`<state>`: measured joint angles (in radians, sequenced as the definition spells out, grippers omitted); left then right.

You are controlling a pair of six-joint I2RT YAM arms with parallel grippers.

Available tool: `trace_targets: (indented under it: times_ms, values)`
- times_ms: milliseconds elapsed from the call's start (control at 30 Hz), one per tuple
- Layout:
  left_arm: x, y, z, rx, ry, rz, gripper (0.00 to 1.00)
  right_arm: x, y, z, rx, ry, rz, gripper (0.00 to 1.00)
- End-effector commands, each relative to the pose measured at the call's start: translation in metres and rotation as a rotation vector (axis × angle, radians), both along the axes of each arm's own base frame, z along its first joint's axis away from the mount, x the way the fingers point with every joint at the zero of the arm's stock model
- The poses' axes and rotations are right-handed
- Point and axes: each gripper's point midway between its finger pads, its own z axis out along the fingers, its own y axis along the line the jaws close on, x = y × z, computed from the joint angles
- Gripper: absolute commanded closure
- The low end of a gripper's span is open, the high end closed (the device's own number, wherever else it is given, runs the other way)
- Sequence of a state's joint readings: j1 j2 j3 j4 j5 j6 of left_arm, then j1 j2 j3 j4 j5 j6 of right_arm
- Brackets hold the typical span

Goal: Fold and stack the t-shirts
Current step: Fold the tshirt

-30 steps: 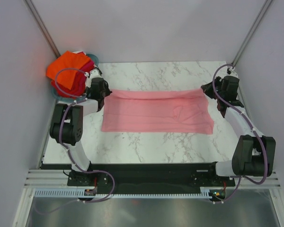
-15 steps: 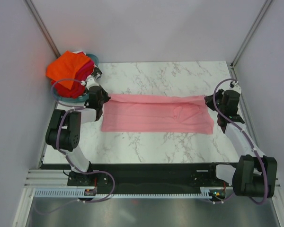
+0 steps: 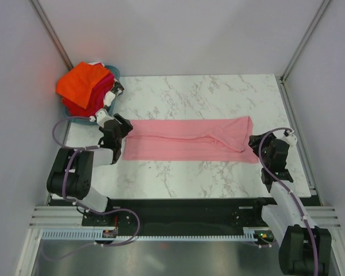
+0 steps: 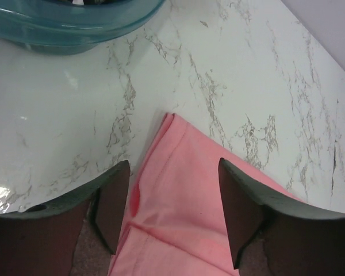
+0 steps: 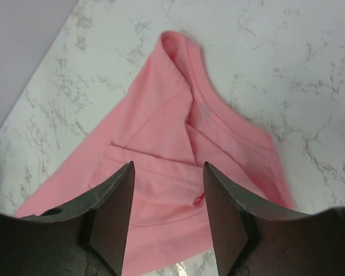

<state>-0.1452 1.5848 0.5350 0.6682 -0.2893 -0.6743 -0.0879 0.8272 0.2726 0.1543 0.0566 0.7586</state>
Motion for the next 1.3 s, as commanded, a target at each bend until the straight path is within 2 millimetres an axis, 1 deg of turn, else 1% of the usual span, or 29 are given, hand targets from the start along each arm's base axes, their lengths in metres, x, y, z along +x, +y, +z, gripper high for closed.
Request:
trace_targets:
  times_ms: [0, 33, 100, 133, 167, 200, 233, 267, 300, 333, 367, 467, 600, 633, 667, 700, 733, 767, 800, 867, 900, 933, 967, 1000, 1033, 1100, 1167, 1233, 1267]
  values:
    - [0.0, 0.013, 0.043, -0.014, -0.108, 0.086, 0.28, 0.02, -0.002, 0.047, -0.056, -0.123, 0.022, 0.43]
    - [-0.002, 0.013, 0.043, -0.006, -0.092, 0.09, 0.27, 0.023, 0.005, 0.048, -0.073, -0.112, 0.072, 0.44]
    - [-0.002, 0.015, 0.057, 0.018, -0.074, 0.103, 0.27, 0.036, 0.017, 0.05, -0.09, -0.079, 0.147, 0.45]
    - [-0.008, 0.01, 0.047, 0.043, -0.006, 0.088, 0.27, 0.041, 0.024, 0.048, -0.108, -0.059, 0.2, 0.46]
    - [-0.003, 0.007, 0.059, 0.051, -0.008, 0.085, 0.27, 0.051, 0.034, 0.044, -0.112, -0.013, 0.241, 0.46]
    - [-0.003, 0.003, 0.062, 0.058, 0.012, 0.073, 0.28, 0.056, 0.04, 0.041, -0.118, 0.009, 0.27, 0.48]
    - [-0.008, -0.006, 0.055, 0.075, 0.072, 0.039, 0.29, 0.061, 0.052, 0.038, -0.137, 0.03, 0.316, 0.48]
    - [-0.002, -0.016, 0.068, 0.085, 0.058, 0.0, 0.3, 0.07, 0.066, 0.032, -0.14, 0.065, 0.358, 0.48]
    - [-0.002, -0.024, 0.07, 0.094, 0.07, -0.028, 0.3, 0.075, 0.073, 0.028, -0.145, 0.086, 0.381, 0.49]
    - [-0.004, -0.041, 0.072, 0.103, 0.076, -0.081, 0.31, 0.084, 0.082, 0.023, -0.147, 0.11, 0.406, 0.5]
    - [-0.001, -0.057, 0.081, 0.106, 0.059, -0.156, 0.31, 0.088, 0.085, 0.019, -0.149, 0.127, 0.411, 0.5]
    - [-0.002, -0.094, 0.092, 0.068, 0.034, -0.26, 0.32, 0.103, 0.095, 0.007, -0.145, 0.154, 0.428, 0.51]
    - [0.0, -0.148, 0.096, -0.036, 0.038, -0.448, 0.34, 0.117, 0.109, -0.005, -0.135, 0.185, 0.462, 0.53]
    - [-0.001, -0.163, 0.094, -0.054, 0.046, -0.494, 0.35, 0.119, 0.11, -0.016, -0.131, 0.213, 0.468, 0.53]
    - [0.001, -0.179, 0.1, -0.086, 0.04, -0.54, 0.36, 0.125, 0.114, -0.014, -0.129, 0.208, 0.477, 0.53]
    - [0.005, -0.187, 0.086, -0.089, 0.073, -0.553, 0.36, 0.126, 0.116, -0.018, -0.126, 0.218, 0.483, 0.52]
    - [0.001, -0.206, 0.084, -0.105, 0.08, -0.613, 0.36, 0.126, 0.12, -0.027, -0.122, 0.241, 0.5, 0.52]
    - [0.002, -0.221, 0.09, -0.122, 0.069, -0.663, 0.36, 0.129, 0.124, -0.027, -0.124, 0.242, 0.51, 0.51]
    - [0.004, -0.231, 0.074, -0.124, 0.105, -0.687, 0.36, 0.129, 0.125, -0.031, -0.129, 0.251, 0.516, 0.5]
    - [0.002, -0.257, 0.077, -0.143, 0.103, -0.76, 0.37, 0.13, 0.129, -0.039, -0.143, 0.271, 0.529, 0.49]
    - [0.001, -0.265, 0.075, -0.148, 0.107, -0.783, 0.37, 0.131, 0.129, -0.042, -0.147, 0.278, 0.528, 0.48]
    - [-0.001, -0.274, 0.064, -0.152, 0.132, -0.796, 0.37, 0.131, 0.128, -0.049, -0.154, 0.295, 0.529, 0.48]
    - [-0.001, -0.283, 0.068, -0.161, 0.127, -0.819, 0.37, 0.131, 0.13, -0.051, -0.158, 0.298, 0.534, 0.48]
    - [-0.002, -0.288, 0.067, -0.164, 0.127, -0.836, 0.37, 0.132, 0.131, -0.052, -0.164, 0.3, 0.541, 0.47]
    - [-0.005, -0.296, 0.058, -0.166, 0.148, -0.854, 0.37, 0.133, 0.131, -0.055, -0.171, 0.307, 0.543, 0.46]
    - [-0.008, -0.307, 0.056, -0.185, 0.16, -0.894, 0.38, 0.131, 0.132, -0.061, -0.205, 0.334, 0.546, 0.47]
    - [-0.011, -0.313, 0.047, -0.201, 0.199, -0.92, 0.38, 0.128, 0.136, -0.064, -0.217, 0.349, 0.556, 0.5]
    - [-0.013, -0.315, 0.042, -0.21, 0.229, -0.926, 0.39, 0.125, 0.139, -0.064, -0.214, 0.35, 0.566, 0.58]
    - [-0.014, -0.316, 0.034, -0.212, 0.251, -0.927, 0.39, 0.123, 0.141, -0.063, -0.206, 0.348, 0.57, 0.66]
